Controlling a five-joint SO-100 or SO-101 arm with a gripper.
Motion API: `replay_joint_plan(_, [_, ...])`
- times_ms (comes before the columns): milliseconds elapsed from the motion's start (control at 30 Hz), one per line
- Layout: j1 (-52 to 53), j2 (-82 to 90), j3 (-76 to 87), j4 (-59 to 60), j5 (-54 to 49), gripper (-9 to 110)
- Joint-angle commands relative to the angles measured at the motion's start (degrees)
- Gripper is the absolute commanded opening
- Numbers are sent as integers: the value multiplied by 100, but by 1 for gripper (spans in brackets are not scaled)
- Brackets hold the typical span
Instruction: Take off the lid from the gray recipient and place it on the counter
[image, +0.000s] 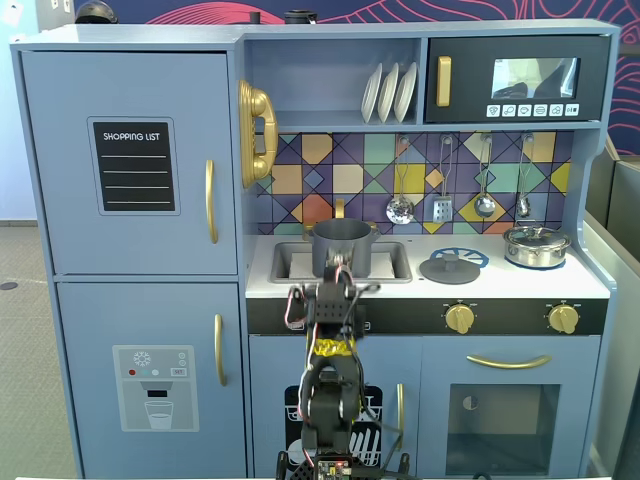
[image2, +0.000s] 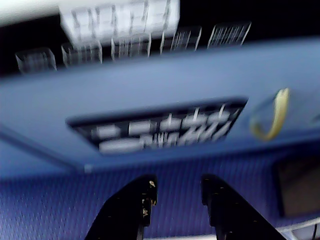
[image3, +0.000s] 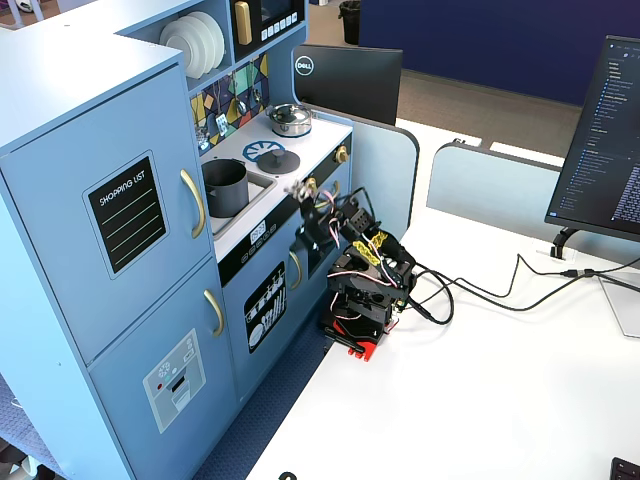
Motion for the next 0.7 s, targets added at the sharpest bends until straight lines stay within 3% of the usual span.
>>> replay_joint_plan(0, [-554, 352, 1046, -527, 44, 0])
replay_joint_plan(267, [-967, 545, 2848, -1608, 352, 0])
replay_joint_plan(567, [-826, 1028, 2962, 765, 527, 0])
replay_joint_plan(667, [-782, 1037, 2962, 1011, 606, 1])
